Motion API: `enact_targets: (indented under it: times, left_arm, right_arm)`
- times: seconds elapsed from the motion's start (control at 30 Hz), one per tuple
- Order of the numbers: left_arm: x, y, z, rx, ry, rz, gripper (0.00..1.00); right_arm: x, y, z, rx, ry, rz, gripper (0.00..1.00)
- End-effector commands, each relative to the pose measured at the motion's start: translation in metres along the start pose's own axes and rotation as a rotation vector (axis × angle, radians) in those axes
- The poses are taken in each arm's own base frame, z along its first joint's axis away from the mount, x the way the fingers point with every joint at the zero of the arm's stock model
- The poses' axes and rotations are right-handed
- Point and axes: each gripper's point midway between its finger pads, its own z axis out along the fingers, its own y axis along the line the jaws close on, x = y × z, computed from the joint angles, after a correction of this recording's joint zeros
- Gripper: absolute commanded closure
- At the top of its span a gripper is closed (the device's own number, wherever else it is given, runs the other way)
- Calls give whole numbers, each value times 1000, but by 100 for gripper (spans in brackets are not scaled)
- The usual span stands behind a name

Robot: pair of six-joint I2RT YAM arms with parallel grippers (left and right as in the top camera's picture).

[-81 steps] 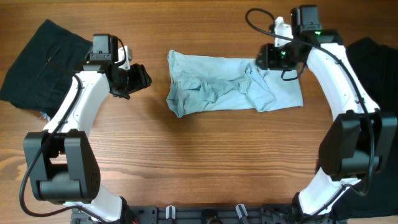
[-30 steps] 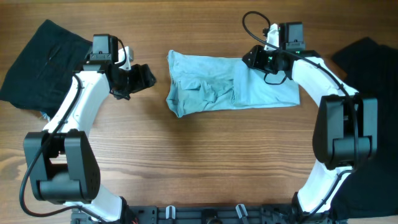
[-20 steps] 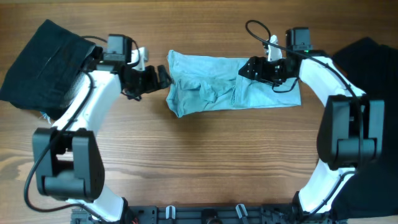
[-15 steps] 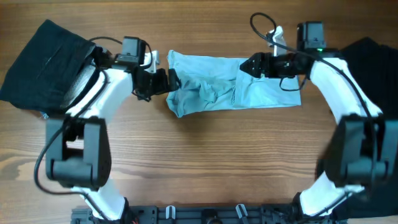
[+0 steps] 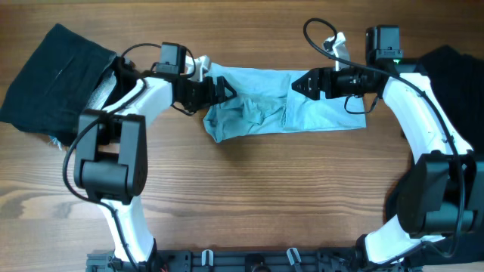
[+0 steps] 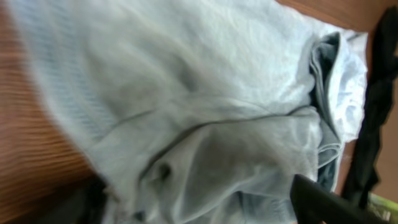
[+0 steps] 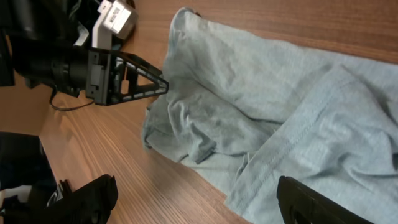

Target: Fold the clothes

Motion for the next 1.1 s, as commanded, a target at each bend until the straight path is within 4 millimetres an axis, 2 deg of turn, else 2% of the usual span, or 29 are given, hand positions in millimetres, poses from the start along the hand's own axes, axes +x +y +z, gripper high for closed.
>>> enact_targets:
  times: [0.0,0.13,0.23,0.3,0.37,0.43,0.47,0.5,0.6,0.63,0.67,0.73,0.8,0.9,1.0,1.03,1.07]
  left_arm:
    - [59,38,43,-95,174,-85,30]
    - [58,43,42,-125,167,-84,58]
    - [58,44,38,-128,167,-95,96]
    - [51,46,22,-139,159,-126,96]
    - [36,51,-7,-191,133,-166,96]
    - [17,56,-43,-263,94,-199,96]
    - [1,58,-75,-318,56,-216,96]
    - [-13,53,-102,-334,27,-196,96]
    - [-45,29,-162,-330,-66,-164,96]
    - [-55,17,-179,-326,-102,-147,96]
    - [-60,9,-187,-322,-123,-133,96]
    - [-68,-7,-191,-312,-148,-95,96]
    - [-67,-21,-179,-301,-138,-53,96]
    - [-60,-39,-149,-311,-86,5,96]
    - [-49,-48,-125,-360,-38,53,96]
    - [-43,-52,-112,-380,-9,76,95]
    - [-39,-53,-104,-397,7,90,84]
  right_arm:
    - [-2,2,-2,5,-2,-26,13]
    - [-2,2,-2,5,-3,-28,14]
    - [-2,0,-2,18,-2,-28,14]
    - [-2,-2,-2,31,0,-27,15]
    - [-2,-3,-2,32,-1,-29,15]
    - [-3,-4,-2,41,-4,-33,15]
    - [-4,-7,-2,58,-7,-36,15]
    - [-5,-9,-2,68,-8,-34,15]
    - [-7,-12,-3,83,-16,-41,16]
    - [-9,-12,-3,88,-24,-31,15]
    - [-10,-12,-3,88,-28,-34,16]
    - [-13,-13,-3,89,-37,-42,16]
    - [-14,-13,-3,90,-40,-30,16]
    - [-15,-13,-3,90,-46,-25,16]
    - [-15,-13,-3,90,-46,-24,16]
    - [-15,-13,-3,90,-47,-18,17]
    - [-16,-13,-3,90,-49,-9,17]
